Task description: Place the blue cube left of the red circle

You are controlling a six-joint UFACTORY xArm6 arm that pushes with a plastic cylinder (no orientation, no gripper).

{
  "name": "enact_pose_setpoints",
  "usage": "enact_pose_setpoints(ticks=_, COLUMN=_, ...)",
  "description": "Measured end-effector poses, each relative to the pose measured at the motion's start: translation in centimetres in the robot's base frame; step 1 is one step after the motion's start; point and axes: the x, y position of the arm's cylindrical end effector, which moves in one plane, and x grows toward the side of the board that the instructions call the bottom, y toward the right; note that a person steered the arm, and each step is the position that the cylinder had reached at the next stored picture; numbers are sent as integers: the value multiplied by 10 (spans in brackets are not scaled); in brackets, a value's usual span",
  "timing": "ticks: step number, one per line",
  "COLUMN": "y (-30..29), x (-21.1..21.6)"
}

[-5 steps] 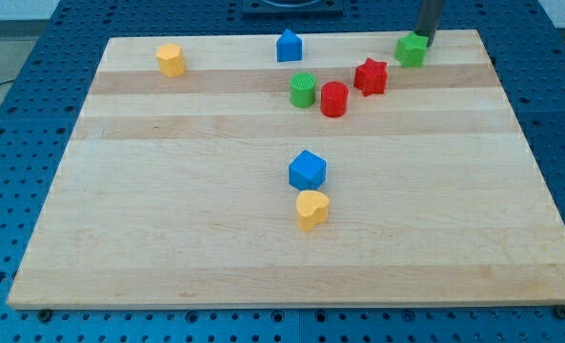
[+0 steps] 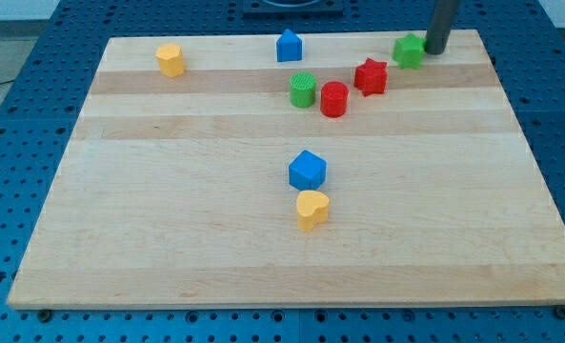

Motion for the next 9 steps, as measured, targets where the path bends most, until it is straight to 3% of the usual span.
enact_pose_setpoints(ticks=2, y=-38, x=55)
enact_pose_setpoints(ticks=3, y=-78, x=62)
enact_pose_setpoints(ticks=4, y=-145, x=45)
enact_pose_setpoints(ticks=5, y=-154, x=26)
enact_pose_setpoints(ticks=6, y=-129, x=57)
enact_pose_setpoints(ticks=7, y=-74, x=54)
enact_pose_setpoints(ticks=8, y=-68, x=38)
enact_pose_setpoints(ticks=9, y=-49, x=114)
